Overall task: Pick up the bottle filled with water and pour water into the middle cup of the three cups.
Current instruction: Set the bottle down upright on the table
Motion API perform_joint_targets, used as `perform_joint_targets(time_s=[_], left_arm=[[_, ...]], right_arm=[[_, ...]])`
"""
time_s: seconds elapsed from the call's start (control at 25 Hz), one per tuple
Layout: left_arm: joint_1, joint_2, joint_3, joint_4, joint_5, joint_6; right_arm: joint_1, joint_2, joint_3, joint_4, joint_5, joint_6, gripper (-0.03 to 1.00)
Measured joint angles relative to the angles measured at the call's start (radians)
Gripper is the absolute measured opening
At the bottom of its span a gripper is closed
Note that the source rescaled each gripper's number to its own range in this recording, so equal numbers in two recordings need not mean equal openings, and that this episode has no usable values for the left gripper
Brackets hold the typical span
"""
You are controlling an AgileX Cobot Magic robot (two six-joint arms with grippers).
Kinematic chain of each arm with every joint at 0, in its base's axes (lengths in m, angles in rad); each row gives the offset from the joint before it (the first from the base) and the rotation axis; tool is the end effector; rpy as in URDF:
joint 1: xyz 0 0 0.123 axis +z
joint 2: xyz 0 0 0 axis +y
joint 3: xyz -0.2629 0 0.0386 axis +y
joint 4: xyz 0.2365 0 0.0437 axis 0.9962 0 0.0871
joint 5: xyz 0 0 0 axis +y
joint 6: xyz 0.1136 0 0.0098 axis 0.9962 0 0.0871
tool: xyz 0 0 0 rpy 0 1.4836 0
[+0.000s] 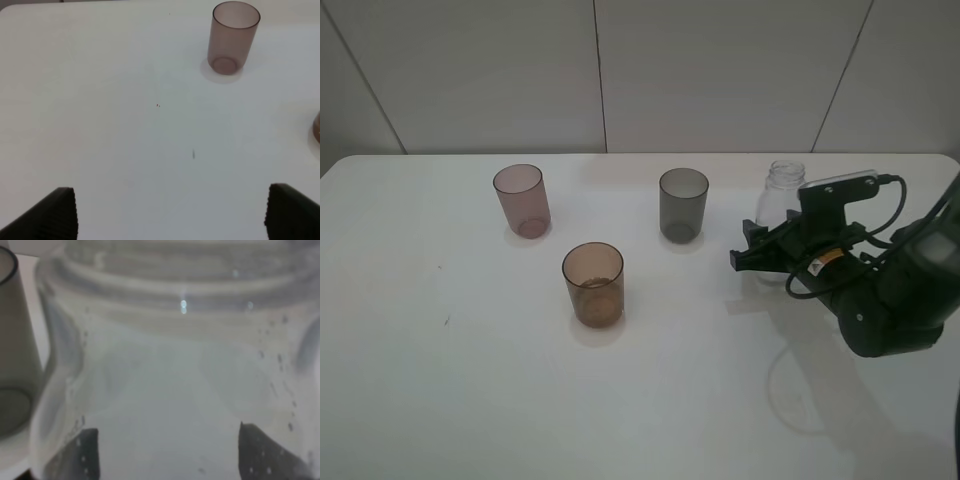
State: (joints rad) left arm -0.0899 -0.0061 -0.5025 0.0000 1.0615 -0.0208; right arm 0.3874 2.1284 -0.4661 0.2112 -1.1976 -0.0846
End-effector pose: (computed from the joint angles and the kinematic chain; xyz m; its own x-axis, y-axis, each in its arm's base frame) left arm 0.0239 -0.0022 0.2620 -0.4490 0.0196 -0.8933 0.0805 0.9966 -0.0186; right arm 0.2837 0.0917 0.0440 -0.3466 -0.1484 -0.9262 -0.2053 0.9755 -0.0794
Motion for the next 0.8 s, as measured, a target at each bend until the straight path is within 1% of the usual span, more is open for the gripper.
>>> perform_joint_targets(time_s=[0.16,0.2,0.24,0.28,0.32,0.36,0.4,0.48,0.52,0.68,0.8], left_arm=[[0.0,0.0,0.0,0.0,0.0,0.0],[0.0,0.0,0.0,0.0,0.0,0.0],[0.0,0.0,0.0,0.0,0.0,0.0],[0.0,0.0,0.0,0.0,0.0,0.0],[0.0,0.0,0.0,0.0,0.0,0.0],[0.0,0.0,0.0,0.0,0.0,0.0],[0.0,0.0,0.0,0.0,0.0,0.0],[0.0,0.0,0.0,0.0,0.0,0.0],[0.0,0.0,0.0,0.0,0.0,0.0],[0.0,0.0,0.0,0.0,0.0,0.0],[0.0,0.0,0.0,0.0,0.0,0.0]], right_arm=[[0.0,0.001,0.0,0.0,-0.004,0.015,0.0],[0.0,0.001,0.0,0.0,-0.004,0.015,0.06],[0.0,0.001,0.0,0.0,-0.004,0.015,0.23],[0.0,0.001,0.0,0.0,-0.004,0.015,0.46],[0.0,0.001,0.0,0.0,-0.004,0.015,0.65],[0.0,0.001,0.0,0.0,-0.004,0.015,0.79],[0.0,0.001,0.0,0.0,-0.004,0.015,0.87],[0.0,-0.001,0.0,0.0,-0.004,0.015,0.95],[0.0,-0.008,0.001,0.0,-0.004,0.014,0.97],[0.0,-0.087,0.02,0.01,-0.003,-0.021,1.0],[0.0,-0.178,0.022,0.016,-0.003,-0.034,1.0]])
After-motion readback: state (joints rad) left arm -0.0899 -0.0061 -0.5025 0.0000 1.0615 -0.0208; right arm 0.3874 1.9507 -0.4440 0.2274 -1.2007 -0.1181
